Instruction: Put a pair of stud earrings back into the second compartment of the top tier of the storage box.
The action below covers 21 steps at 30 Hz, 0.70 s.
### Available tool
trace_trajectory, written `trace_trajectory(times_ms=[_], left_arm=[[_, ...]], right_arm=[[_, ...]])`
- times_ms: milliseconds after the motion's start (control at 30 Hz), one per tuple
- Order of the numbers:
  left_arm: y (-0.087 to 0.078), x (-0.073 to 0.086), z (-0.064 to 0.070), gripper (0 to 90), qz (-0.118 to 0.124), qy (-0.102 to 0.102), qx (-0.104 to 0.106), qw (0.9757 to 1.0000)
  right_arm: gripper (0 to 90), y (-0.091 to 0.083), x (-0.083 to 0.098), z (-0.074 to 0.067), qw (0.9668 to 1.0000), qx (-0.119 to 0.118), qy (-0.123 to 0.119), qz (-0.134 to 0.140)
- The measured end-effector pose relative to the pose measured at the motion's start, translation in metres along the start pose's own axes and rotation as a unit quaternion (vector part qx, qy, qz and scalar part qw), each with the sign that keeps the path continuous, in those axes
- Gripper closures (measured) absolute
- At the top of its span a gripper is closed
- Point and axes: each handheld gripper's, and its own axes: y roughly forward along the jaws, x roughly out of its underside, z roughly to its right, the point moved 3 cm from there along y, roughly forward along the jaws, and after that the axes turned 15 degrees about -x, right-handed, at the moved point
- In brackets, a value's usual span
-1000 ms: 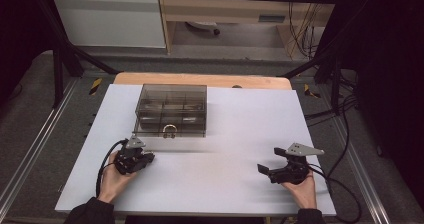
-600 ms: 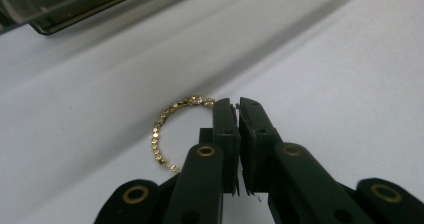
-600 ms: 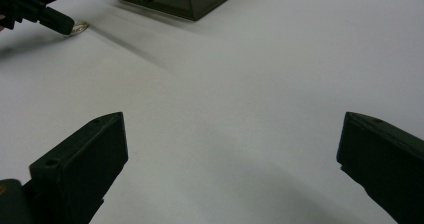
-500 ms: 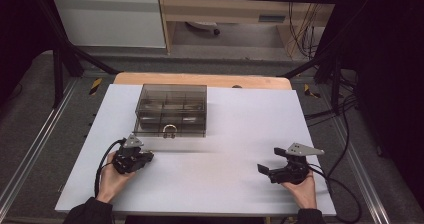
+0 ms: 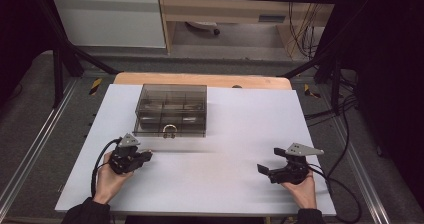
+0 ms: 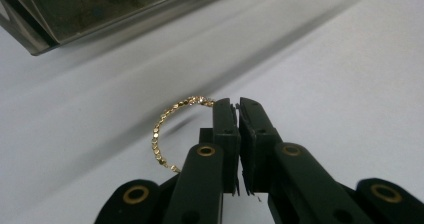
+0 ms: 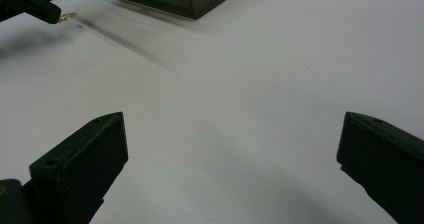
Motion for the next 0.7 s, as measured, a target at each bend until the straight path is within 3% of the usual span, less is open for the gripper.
trace_trajectory(times_ms=[700], left_arm=[[-0.019,-0.010,-0.001,85.9,0.015,-0.006,0.003,0.9999]], right_arm=[[0.5,0.000,0.000,0.000,1.0000,0.000,0.000,0.000]])
